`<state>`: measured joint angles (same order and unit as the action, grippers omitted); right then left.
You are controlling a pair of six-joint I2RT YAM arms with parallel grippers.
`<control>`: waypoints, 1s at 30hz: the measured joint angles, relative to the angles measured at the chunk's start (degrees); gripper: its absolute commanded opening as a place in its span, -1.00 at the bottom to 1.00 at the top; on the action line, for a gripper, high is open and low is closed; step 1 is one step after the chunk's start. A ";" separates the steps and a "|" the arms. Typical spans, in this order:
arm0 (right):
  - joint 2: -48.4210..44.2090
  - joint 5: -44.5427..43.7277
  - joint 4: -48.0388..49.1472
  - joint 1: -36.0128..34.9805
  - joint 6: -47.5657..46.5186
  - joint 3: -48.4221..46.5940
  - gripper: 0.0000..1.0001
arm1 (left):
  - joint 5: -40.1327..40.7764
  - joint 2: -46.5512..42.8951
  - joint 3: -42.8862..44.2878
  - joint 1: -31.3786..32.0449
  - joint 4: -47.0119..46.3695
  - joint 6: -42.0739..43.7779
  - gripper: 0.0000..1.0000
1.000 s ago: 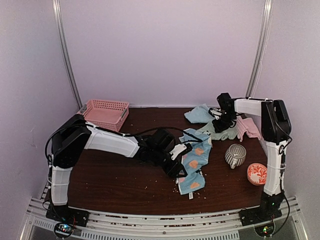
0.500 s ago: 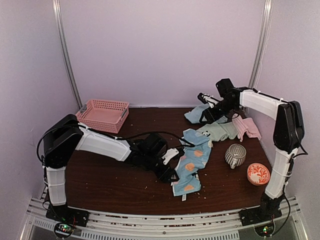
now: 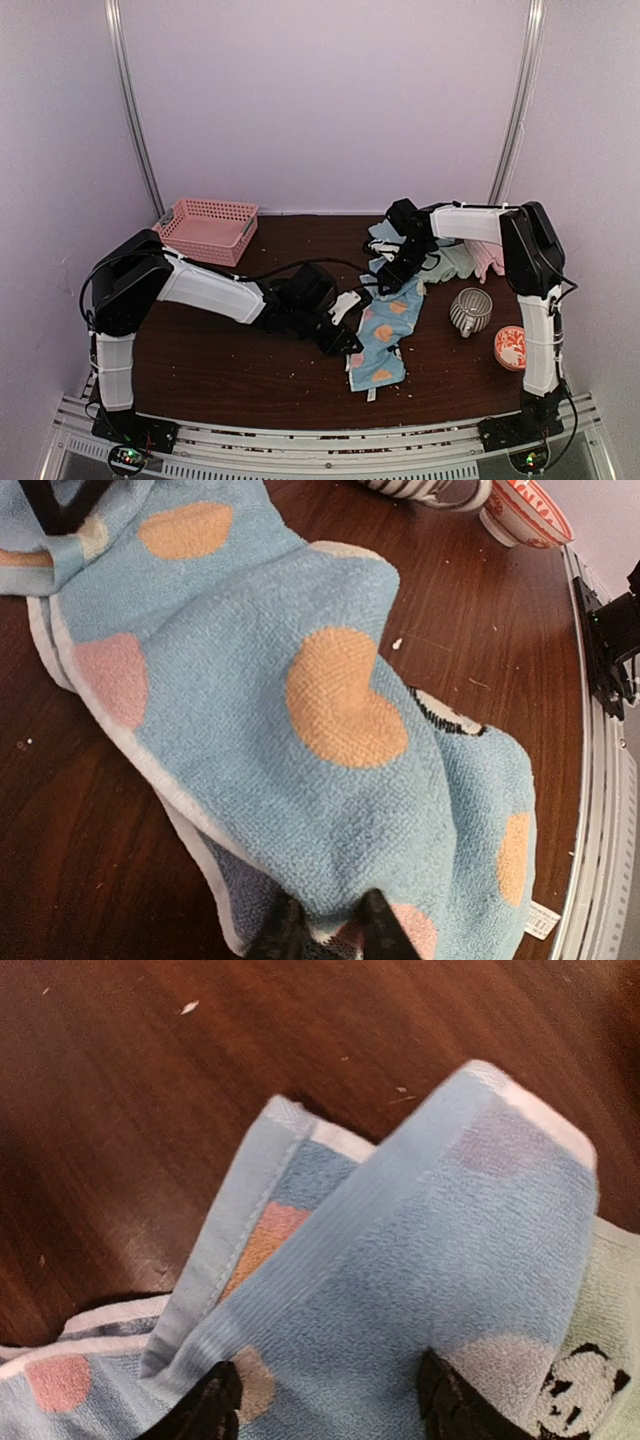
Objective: Roll the towels
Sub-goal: Pick up the towel from the center of the board.
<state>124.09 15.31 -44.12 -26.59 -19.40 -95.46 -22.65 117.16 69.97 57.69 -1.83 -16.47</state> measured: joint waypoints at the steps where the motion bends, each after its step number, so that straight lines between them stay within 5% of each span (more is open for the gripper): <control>1: -0.02 -0.94 -0.04 -0.13 0.26 -0.42 -0.09 | 0.02 0.13 0.00 0.00 -0.09 -0.02 -0.92; 8: 0.44 -2.99 -0.48 -0.44 1.73 -3.72 -0.99 | 1.90 1.68 -0.13 -0.07 -0.37 -0.55 -1.00; 18: -2.05 7.45 -1.77 -0.42 3.76 -9.79 -1.00 | 5.18 -7.06 -11.28 -3.52 -2.93 -2.58 -1.00; 24: -5.88 6.54 -0.98 -0.50 5.97 -12.33 0.03 | 5.70 -12.87 -15.45 -7.61 -4.33 -3.37 -1.00; 30: -0.66 -0.90 -0.61 -0.48 7.69 -13.18 0.23 | 5.90 -13.46 -15.76 -9.77 -5.05 -5.22 -0.25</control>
<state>123.44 14.41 -44.73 -27.07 -11.70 -108.64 -16.75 103.70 54.22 47.92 -6.87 -21.69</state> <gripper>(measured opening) 0.593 0.231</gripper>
